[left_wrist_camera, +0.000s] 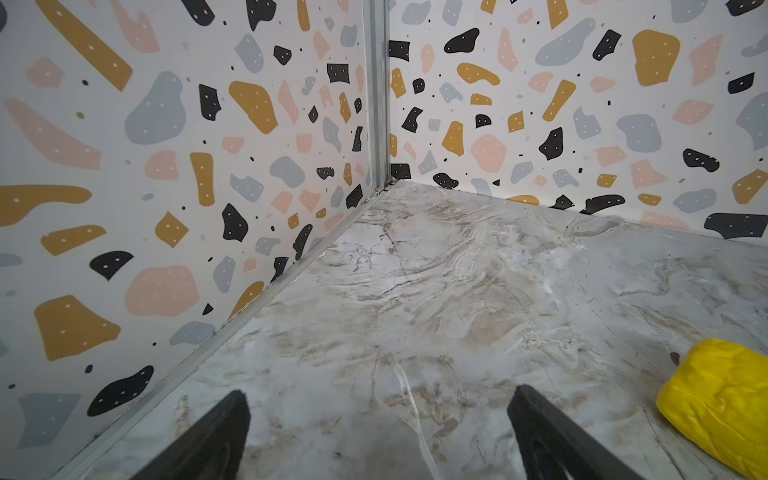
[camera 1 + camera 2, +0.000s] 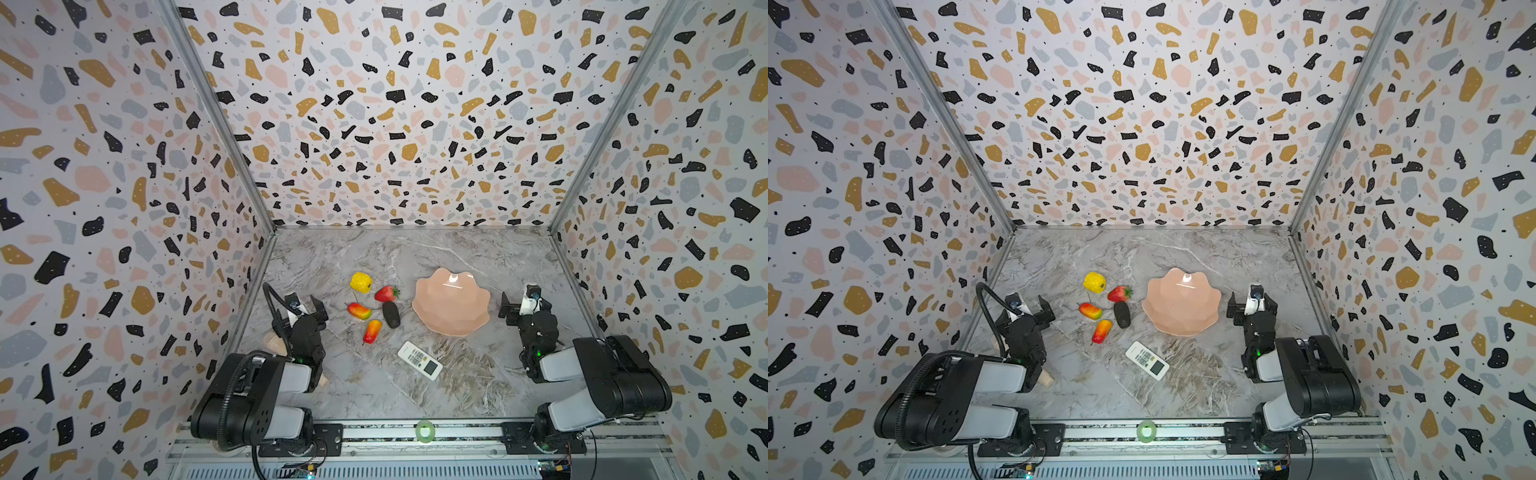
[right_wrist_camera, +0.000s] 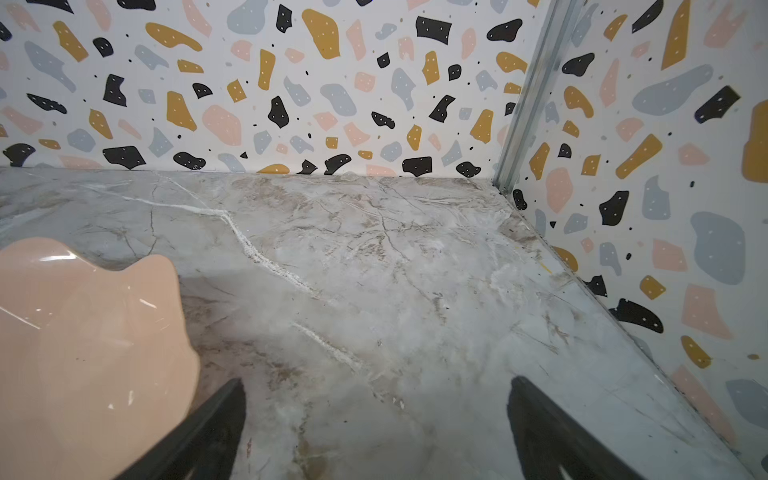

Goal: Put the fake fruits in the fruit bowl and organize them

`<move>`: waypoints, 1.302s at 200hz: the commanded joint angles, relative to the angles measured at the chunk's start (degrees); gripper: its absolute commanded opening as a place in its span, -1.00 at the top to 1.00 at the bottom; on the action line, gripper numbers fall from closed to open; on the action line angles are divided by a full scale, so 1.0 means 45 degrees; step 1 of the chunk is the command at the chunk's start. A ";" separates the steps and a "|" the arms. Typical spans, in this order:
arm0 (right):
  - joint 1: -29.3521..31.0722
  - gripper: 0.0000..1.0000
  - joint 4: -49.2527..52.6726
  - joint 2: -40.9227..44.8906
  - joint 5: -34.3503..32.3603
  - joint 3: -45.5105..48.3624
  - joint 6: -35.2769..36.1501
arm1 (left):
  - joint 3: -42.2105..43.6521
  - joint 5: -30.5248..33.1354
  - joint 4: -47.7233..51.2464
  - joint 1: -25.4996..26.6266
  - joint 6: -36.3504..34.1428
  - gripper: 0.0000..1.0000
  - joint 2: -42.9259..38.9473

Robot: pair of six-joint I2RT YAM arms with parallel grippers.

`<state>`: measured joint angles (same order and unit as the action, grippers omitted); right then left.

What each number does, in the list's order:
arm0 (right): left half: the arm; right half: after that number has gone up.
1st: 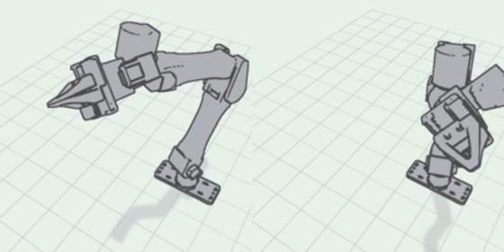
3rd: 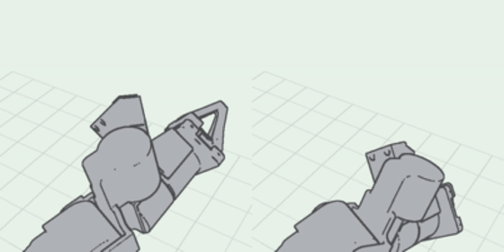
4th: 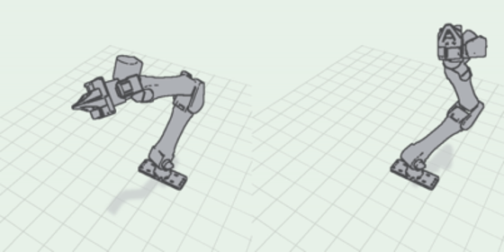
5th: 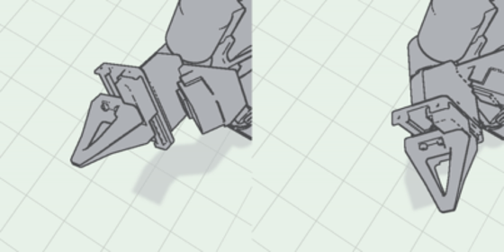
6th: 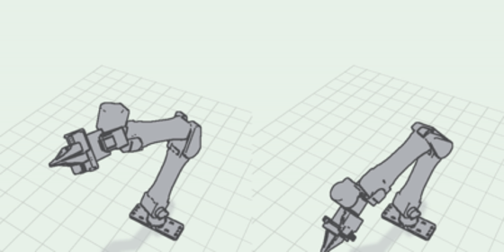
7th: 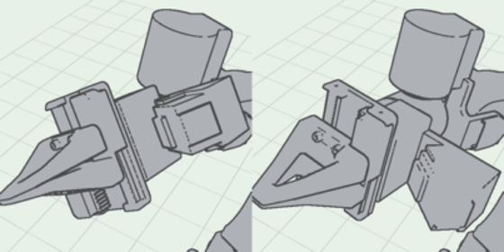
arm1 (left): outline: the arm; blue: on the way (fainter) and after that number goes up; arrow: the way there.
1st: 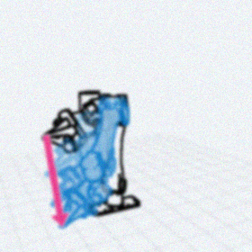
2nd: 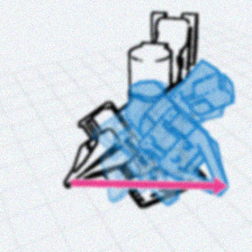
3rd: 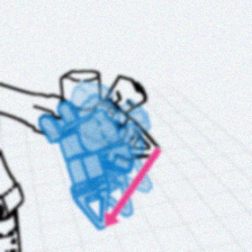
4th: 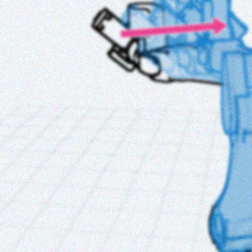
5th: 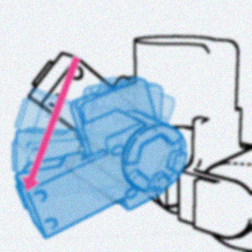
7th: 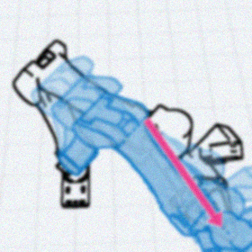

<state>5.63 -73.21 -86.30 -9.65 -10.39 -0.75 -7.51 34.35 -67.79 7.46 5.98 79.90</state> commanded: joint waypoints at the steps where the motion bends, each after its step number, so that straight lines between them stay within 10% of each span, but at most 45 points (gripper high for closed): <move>1: -0.0040 -0.98 0.0104 0.0195 0.0054 -0.0194 0.0016 | -0.0119 0.0007 -0.0623 0.0045 -0.0159 -1.00 -0.0060; 168: -0.0079 -0.98 0.0191 0.0682 -0.0211 -0.0186 -0.0065 | -0.0089 0.0660 -0.0798 0.0202 -0.0252 -1.00 -0.0516; 210: 0.0270 -0.97 0.8043 0.5179 0.2098 -0.3160 -0.1033 | -0.3296 -0.0811 0.8197 0.0390 0.1666 -1.00 -0.5303; 260: 0.5571 -0.98 1.5359 0.1979 0.2174 -0.9526 -0.0706 | -0.8389 -0.4947 1.7585 0.1056 0.1485 -1.00 -0.5875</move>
<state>22.15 -26.83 -69.87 -1.54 -44.75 -3.49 -38.87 22.48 -14.52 11.35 14.35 54.35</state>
